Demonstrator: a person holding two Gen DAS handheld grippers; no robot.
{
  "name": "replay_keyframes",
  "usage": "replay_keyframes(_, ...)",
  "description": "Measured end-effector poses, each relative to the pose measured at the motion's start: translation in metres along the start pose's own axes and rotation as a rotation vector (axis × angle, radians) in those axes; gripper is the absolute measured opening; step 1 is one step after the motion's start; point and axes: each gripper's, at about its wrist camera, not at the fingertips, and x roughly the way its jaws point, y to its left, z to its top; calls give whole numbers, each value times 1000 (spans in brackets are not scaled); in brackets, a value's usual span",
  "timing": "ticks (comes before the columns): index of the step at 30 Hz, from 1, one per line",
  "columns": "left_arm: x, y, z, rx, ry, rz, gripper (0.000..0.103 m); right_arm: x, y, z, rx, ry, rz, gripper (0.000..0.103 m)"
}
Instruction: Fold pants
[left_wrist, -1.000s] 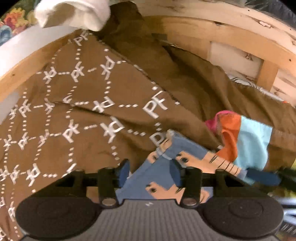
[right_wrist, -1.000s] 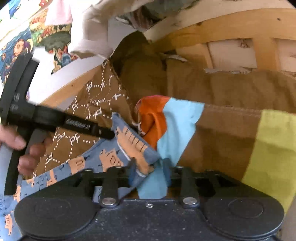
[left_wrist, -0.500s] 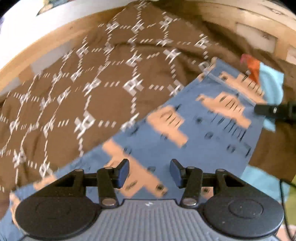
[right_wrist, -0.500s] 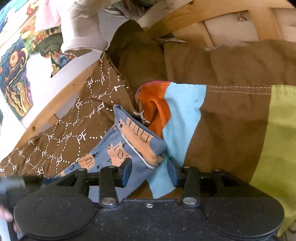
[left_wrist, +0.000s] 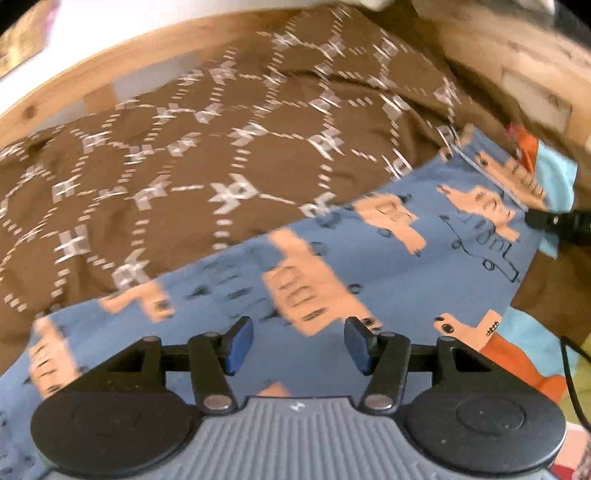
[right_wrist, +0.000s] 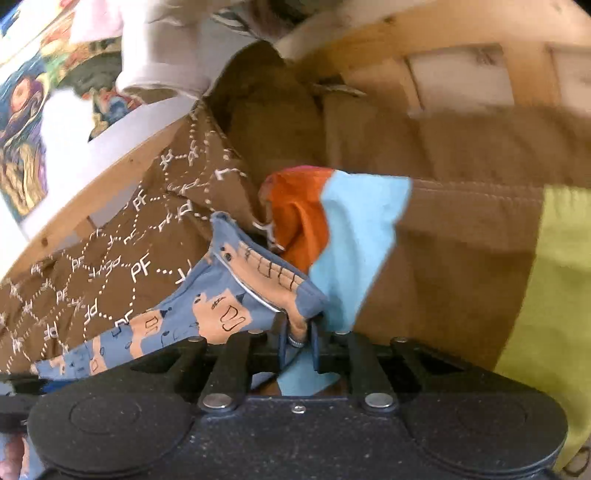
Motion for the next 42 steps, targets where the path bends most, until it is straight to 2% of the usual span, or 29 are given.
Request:
replay_keyframes(2, -18, 24, -3, -11, -23, 30, 61, -2, 2, 0, -8, -10, -3, 20)
replay_keyframes(4, -31, 51, -4, -17, -32, 100, 61, -2, 4, -2, -14, -12, -5, 24)
replay_keyframes(5, -35, 69, -3, -36, -26, 151, 61, -2, 6, -2, -17, -14, -6, 26)
replay_keyframes(8, -36, 116, 2, -119, 9, 237, 61, -1, 11, -2, -22, -17, 3, 35)
replay_keyframes(10, -27, 142, 3, -147, 70, 252, 61, 0, 13, -3, -25, -18, 7, 42)
replay_keyframes(13, -14, 164, 2, -183, 128, 257, 58, 0, 14, -4, -37, -21, 7, 45)
replay_keyframes(14, -11, 168, 3, -189, 136, 252, 54, 0, 15, -5, -43, -22, 5, 45)
replay_keyframes(15, -9, 166, 3, -191, 137, 252, 39, 0, 15, -5, -44, -23, 5, 45)
replay_keyframes(16, -8, 164, 5, -176, 141, 240, 11, 0, 15, -5, -42, -24, 5, 45)
replay_keyframes(17, -6, 161, 7, -157, 151, 230, 9, 0, 14, -5, -41, -24, 5, 45)
replay_keyframes(20, -9, 149, 12, -75, 125, 275, 7, 0, 15, -5, -41, -28, 1, 44)
replay_keyframes(24, -13, 143, 12, -90, 81, 335, 6, 0, 13, -5, -37, -32, -12, 39)
replay_keyframes(27, 2, 141, 6, -76, 119, 372, 8, 0, 14, -5, -35, -31, -14, 39)
replay_keyframes(29, 2, 131, 9, -54, 115, 422, 17, 0, 14, -5, -39, -31, -14, 39)
replay_keyframes(30, 1, 124, 12, -45, 113, 452, 28, 0, 14, -5, -37, -30, -12, 39)
replay_keyframes(31, 0, 118, 15, -38, 110, 476, 48, 0, 13, -4, -30, -30, -9, 40)
replay_keyframes(32, -2, 110, 19, -26, 94, 496, 55, 0, 11, -4, -21, -30, -5, 41)
replay_keyframes(34, -5, 87, 29, 43, 54, 512, 57, -1, 9, -3, -6, -32, 6, 44)
replay_keyframes(37, -9, 44, 47, 143, -25, 448, 59, 0, 11, -4, -11, -35, 7, 46)
replay_keyframes(39, -7, 15, 62, 163, -72, 345, 61, 0, 11, -5, -11, -38, 14, 49)
replay_keyframes(42, 10, -34, 91, 179, -102, 163, 62, -1, 10, -7, -15, -47, 24, 49)
